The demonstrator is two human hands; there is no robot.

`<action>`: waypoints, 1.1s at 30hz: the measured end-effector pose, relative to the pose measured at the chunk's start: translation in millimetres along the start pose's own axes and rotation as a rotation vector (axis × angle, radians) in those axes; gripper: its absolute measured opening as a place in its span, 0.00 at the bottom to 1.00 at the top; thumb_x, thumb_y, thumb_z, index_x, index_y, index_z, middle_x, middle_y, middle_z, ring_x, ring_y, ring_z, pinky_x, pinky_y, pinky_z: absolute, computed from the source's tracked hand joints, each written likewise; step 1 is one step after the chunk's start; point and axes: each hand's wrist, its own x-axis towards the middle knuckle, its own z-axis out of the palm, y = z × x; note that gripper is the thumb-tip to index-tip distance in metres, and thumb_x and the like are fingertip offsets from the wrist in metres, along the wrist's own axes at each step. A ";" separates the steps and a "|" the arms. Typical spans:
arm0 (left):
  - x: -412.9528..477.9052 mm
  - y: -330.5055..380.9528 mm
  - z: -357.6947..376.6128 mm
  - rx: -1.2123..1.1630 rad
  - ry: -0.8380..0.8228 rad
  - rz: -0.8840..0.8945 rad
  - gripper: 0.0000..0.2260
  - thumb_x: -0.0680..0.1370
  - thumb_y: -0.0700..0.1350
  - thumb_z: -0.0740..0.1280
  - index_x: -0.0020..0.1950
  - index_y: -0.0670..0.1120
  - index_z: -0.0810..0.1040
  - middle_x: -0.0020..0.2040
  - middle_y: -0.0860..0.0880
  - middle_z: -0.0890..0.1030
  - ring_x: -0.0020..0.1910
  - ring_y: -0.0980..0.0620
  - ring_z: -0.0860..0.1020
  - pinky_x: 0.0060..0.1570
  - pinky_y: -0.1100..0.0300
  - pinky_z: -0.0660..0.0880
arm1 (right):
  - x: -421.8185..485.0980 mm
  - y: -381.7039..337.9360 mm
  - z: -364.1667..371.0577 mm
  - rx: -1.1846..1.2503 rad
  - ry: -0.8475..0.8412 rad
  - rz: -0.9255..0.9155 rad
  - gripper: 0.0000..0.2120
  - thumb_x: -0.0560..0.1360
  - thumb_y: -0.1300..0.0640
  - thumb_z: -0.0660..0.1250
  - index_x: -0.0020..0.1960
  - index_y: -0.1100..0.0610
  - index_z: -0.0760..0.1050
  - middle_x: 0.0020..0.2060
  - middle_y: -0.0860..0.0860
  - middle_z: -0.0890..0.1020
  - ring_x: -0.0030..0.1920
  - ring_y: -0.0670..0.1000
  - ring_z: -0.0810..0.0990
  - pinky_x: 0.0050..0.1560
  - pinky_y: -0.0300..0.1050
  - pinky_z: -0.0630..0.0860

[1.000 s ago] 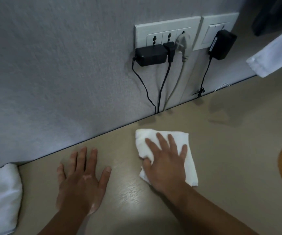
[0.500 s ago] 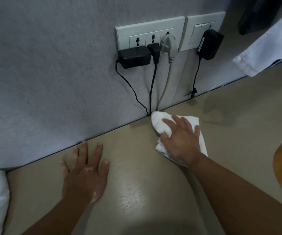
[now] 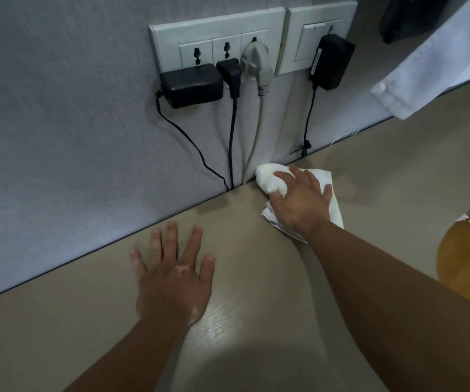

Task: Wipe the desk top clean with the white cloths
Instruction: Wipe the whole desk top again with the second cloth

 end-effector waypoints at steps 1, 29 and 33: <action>-0.6 0.5 -0.6 0.001 -0.001 0.003 0.28 0.81 0.66 0.36 0.80 0.65 0.33 0.84 0.51 0.34 0.82 0.45 0.33 0.78 0.36 0.35 | -2.8 -1.3 0.1 -0.006 0.004 0.003 0.25 0.81 0.41 0.56 0.78 0.39 0.63 0.81 0.46 0.60 0.82 0.52 0.53 0.78 0.69 0.46; 4.2 -1.6 3.0 0.057 0.016 -0.008 0.29 0.81 0.67 0.37 0.82 0.64 0.38 0.85 0.51 0.40 0.84 0.45 0.41 0.80 0.37 0.41 | -80.7 122.1 -33.6 0.002 0.099 0.170 0.30 0.75 0.35 0.52 0.76 0.39 0.66 0.79 0.47 0.66 0.79 0.53 0.59 0.77 0.70 0.51; 5.8 -3.2 4.5 0.059 0.027 0.011 0.28 0.81 0.67 0.38 0.82 0.64 0.40 0.85 0.50 0.42 0.84 0.44 0.43 0.79 0.36 0.42 | -96.7 95.0 -23.7 0.019 0.139 0.260 0.27 0.79 0.37 0.56 0.77 0.41 0.65 0.80 0.47 0.64 0.81 0.54 0.57 0.77 0.73 0.48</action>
